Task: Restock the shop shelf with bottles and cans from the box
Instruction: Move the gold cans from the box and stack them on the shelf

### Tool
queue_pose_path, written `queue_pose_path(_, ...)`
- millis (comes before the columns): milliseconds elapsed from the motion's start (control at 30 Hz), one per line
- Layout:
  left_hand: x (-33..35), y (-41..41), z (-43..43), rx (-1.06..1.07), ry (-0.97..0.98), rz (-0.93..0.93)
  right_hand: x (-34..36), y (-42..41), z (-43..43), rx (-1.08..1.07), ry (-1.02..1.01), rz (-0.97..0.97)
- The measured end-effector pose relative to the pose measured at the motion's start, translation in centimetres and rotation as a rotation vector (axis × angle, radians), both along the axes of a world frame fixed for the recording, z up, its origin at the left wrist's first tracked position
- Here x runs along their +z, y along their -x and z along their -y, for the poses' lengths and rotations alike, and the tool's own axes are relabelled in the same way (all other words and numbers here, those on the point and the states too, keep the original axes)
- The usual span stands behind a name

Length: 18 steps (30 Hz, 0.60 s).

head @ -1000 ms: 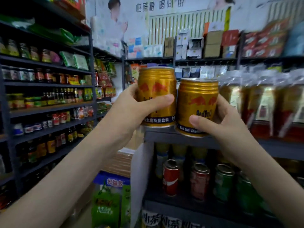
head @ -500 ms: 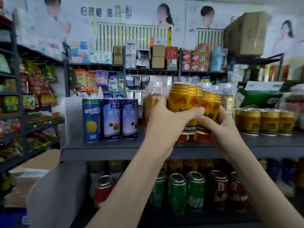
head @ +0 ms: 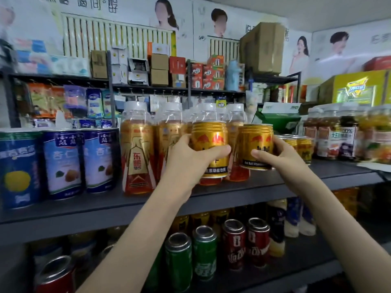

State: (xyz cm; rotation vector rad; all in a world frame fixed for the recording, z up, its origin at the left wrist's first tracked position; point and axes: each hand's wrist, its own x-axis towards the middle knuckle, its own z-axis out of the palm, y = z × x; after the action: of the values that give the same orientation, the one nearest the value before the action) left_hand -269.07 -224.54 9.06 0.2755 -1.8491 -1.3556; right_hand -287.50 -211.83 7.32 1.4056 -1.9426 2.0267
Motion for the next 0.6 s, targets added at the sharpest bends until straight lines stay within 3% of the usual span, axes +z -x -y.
queue_pose_path(300,-0.9,6.7,-2.3,0.018,0.043,0.043,-1.0,10.4,-3.2,-0.124,-0.294,-0.027)
queue_pose_path(600,-1.3,10.1,-4.5,0.068,0.128,0.044,0.1,15.0,-3.4,-0.006,-0.5,-0.074)
